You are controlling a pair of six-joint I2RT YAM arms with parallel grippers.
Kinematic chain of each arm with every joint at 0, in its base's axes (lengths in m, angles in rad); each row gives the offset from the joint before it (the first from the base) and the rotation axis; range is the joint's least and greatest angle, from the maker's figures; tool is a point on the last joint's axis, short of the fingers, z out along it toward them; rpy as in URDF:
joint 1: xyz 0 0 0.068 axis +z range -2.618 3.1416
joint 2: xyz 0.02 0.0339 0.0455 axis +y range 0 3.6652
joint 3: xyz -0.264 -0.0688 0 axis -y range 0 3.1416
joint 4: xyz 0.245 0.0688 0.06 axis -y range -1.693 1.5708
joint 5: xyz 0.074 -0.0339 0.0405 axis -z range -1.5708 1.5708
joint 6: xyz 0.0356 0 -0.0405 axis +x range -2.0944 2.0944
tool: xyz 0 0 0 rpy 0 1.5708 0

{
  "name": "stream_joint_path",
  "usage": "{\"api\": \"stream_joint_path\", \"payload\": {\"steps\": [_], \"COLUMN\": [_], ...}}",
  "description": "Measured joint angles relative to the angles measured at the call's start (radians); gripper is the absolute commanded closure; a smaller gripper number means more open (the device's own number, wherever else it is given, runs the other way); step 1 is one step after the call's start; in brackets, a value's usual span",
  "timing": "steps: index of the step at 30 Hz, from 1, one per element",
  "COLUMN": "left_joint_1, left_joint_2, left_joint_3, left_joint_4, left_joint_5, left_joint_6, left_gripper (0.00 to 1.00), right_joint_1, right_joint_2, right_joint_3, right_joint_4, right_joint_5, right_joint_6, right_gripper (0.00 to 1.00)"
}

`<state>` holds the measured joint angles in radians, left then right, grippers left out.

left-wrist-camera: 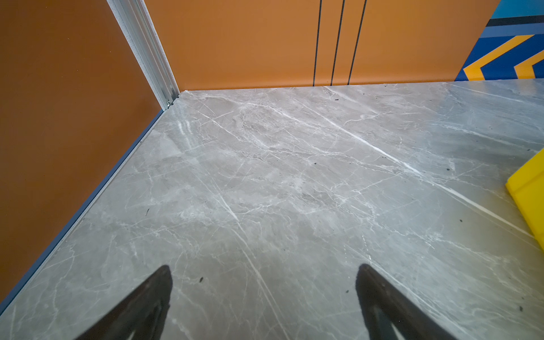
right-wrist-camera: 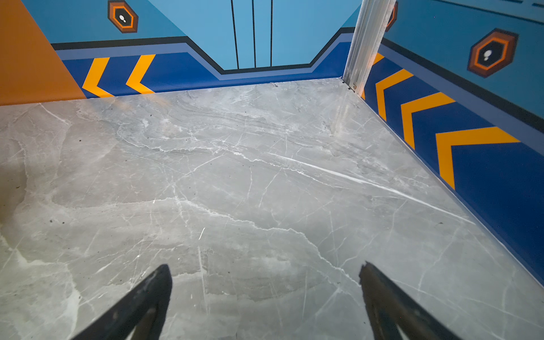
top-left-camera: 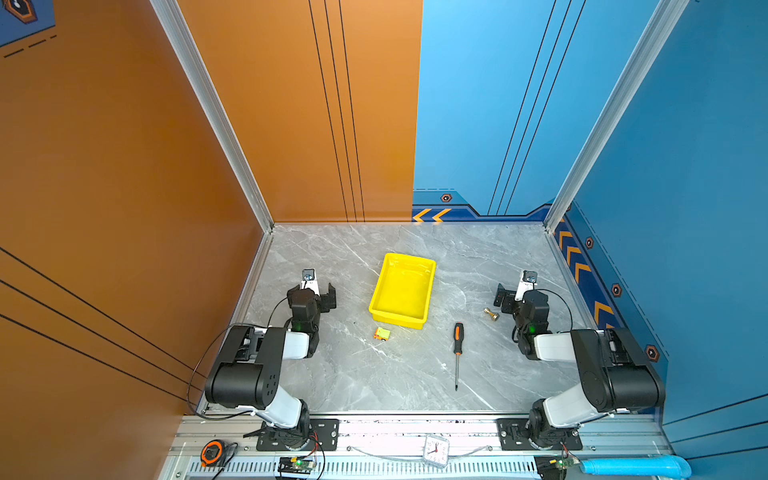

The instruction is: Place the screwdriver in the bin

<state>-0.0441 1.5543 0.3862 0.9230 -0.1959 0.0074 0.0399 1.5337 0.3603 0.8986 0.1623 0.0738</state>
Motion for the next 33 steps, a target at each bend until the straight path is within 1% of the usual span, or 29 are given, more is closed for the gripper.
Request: {"api": "stream_joint_path", "payload": {"steps": [4, 9, 14, 21, 24, 28, 30, 33], "left_joint_1": [0.0, 0.0, 0.009, 0.003, -0.01, -0.029, -0.038, -0.056], "left_joint_2": [-0.001, -0.061, -0.189, -0.352, -0.386, -0.401, -0.405, -0.408], "left_joint_3": [0.0, 0.001, 0.028, 0.111, 0.156, 0.24, 0.277, 0.321], "left_joint_4": [-0.01, -0.089, -0.243, -0.511, -0.65, -0.843, -0.924, -1.046], "left_joint_5": [0.0, 0.0, 0.005, 0.063, 0.066, 0.076, 0.097, 0.148], "left_joint_6": [0.0, 0.0, -0.014, -0.073, -0.135, -0.222, -0.262, -0.317], "left_gripper": [0.02, 0.02, 0.02, 0.02, 0.02, 0.02, 0.02, 0.02], "right_joint_1": [0.02, 0.041, 0.098, 0.216, 0.222, 0.222, 0.222, 0.224], "right_joint_2": [-0.018, -0.131, -0.27, -0.497, -0.602, -0.698, -0.712, -0.688], "right_joint_3": [0.0, 0.003, 0.011, 0.015, 0.046, 0.142, 0.198, 0.281], "right_joint_4": [-0.01, -0.098, -0.23, -0.484, -0.642, -0.884, -1.006, -1.183], "right_joint_5": [0.015, 0.043, 0.105, 0.199, 0.231, 0.255, 0.253, 0.202], "right_joint_6": [-0.009, -0.016, -0.013, 0.007, 0.059, 0.186, 0.265, 0.38], "right_gripper": [0.0, 0.0, 0.0, 0.0, 0.0, 0.0, 0.0, 0.0]}}
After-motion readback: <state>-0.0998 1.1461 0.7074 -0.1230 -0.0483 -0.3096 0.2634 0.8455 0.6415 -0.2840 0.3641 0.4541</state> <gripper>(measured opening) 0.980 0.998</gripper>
